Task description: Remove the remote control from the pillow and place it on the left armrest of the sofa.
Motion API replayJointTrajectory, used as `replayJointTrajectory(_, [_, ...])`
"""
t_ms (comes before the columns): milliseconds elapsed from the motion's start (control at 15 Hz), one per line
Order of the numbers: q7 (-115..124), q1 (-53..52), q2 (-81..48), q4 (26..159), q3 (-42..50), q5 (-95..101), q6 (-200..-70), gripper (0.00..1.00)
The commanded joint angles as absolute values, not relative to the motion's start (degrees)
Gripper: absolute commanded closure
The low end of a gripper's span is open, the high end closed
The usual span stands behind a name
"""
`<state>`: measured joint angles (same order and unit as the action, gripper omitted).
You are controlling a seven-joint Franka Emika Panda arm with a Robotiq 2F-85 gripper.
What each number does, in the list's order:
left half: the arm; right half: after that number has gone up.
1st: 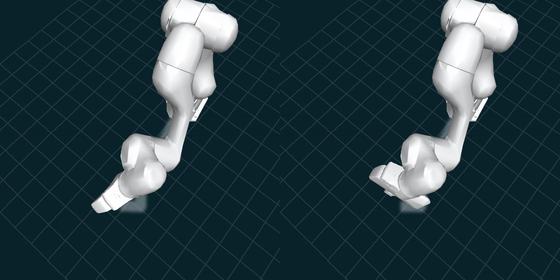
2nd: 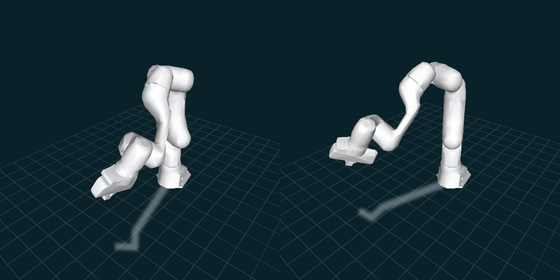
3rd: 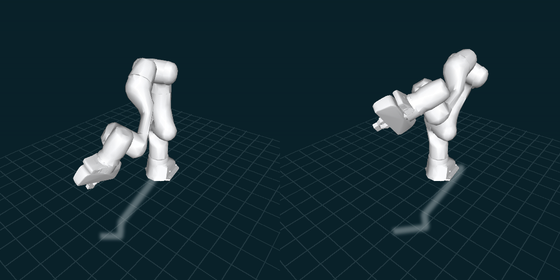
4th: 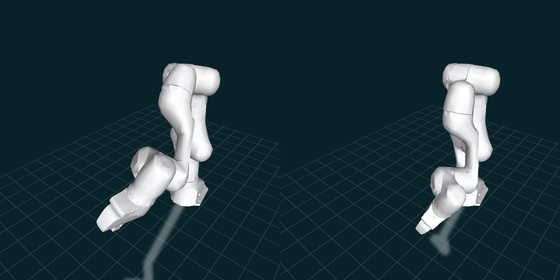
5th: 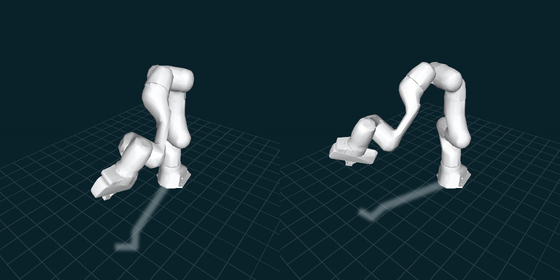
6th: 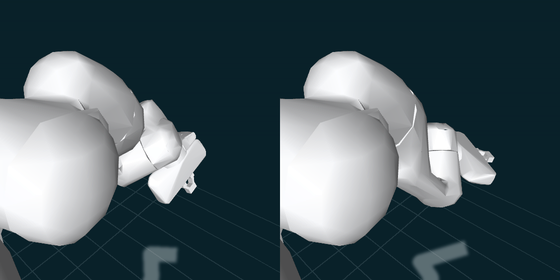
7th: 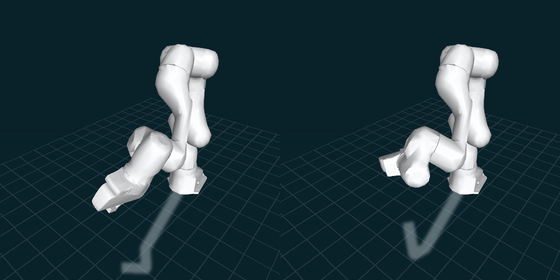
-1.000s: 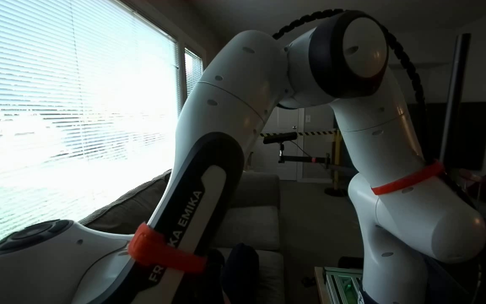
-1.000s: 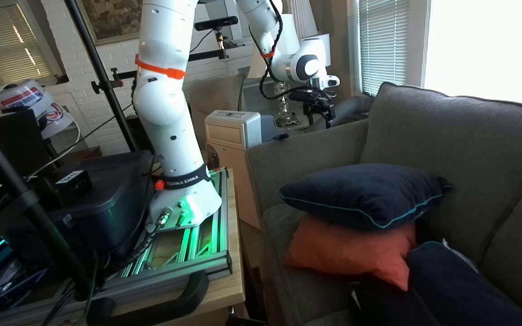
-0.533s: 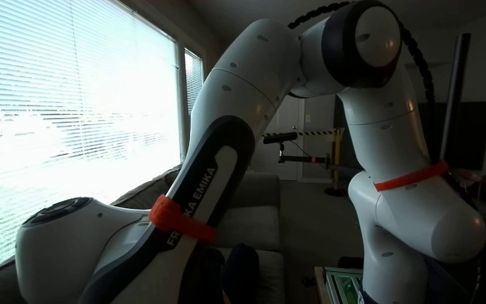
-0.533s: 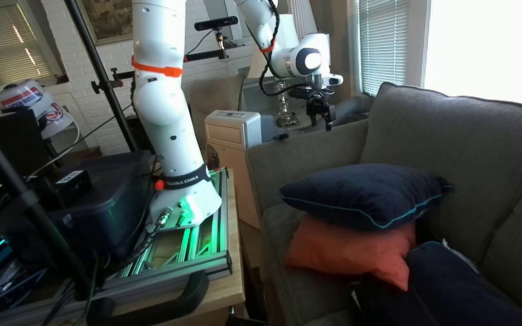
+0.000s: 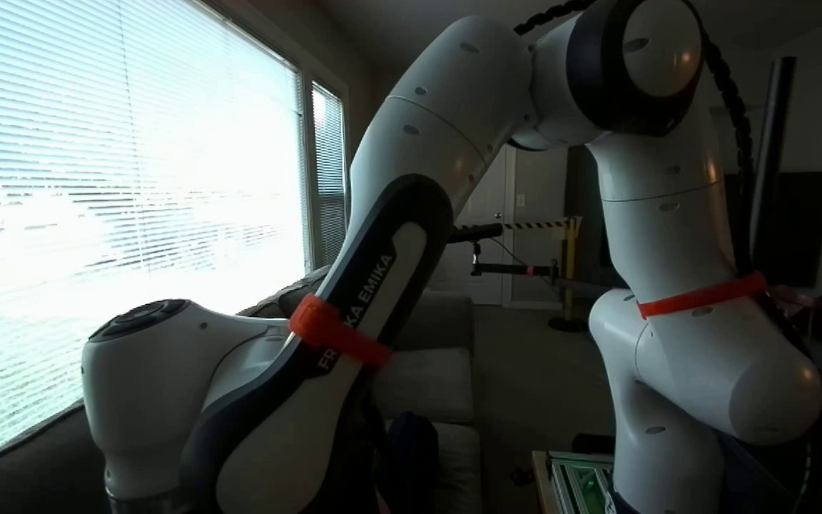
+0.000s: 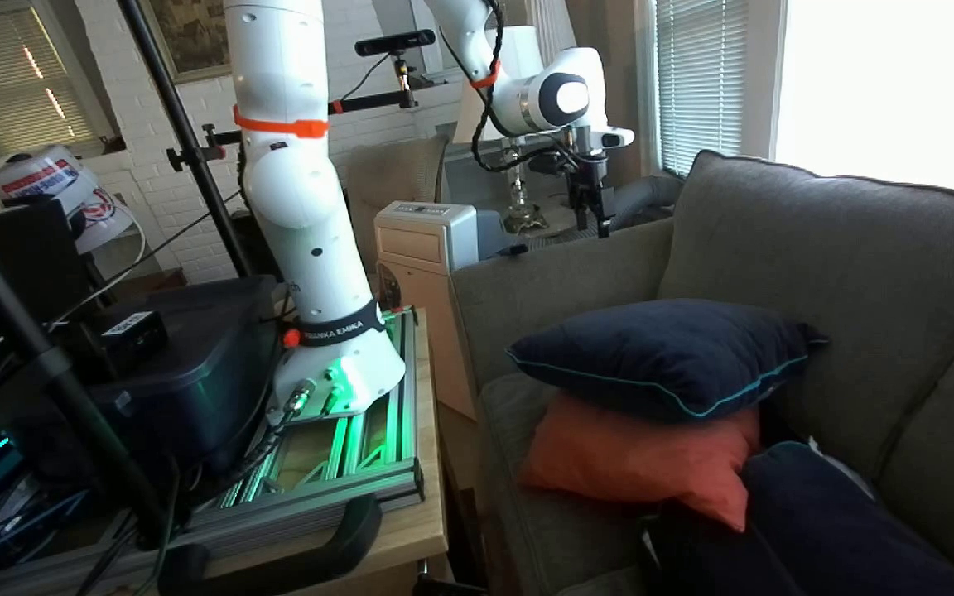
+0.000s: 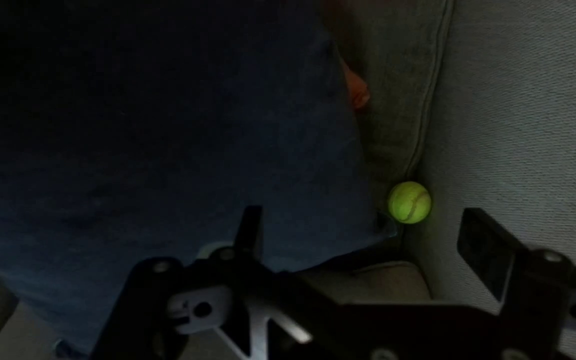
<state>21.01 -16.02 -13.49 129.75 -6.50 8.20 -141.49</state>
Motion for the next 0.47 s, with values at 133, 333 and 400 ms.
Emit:
replayJointTrajectory(133, [30.7,-16.5,-8.6,133.0,-3.5,19.4,-137.7,0.00])
replayJointTrajectory(333, [28.7,-15.2,-10.1,131.7,-4.5,17.6,-138.8,0.00])
replayJointTrajectory(400, [28.8,-15.2,-9.8,131.9,-4.6,17.8,-138.8,0.00])
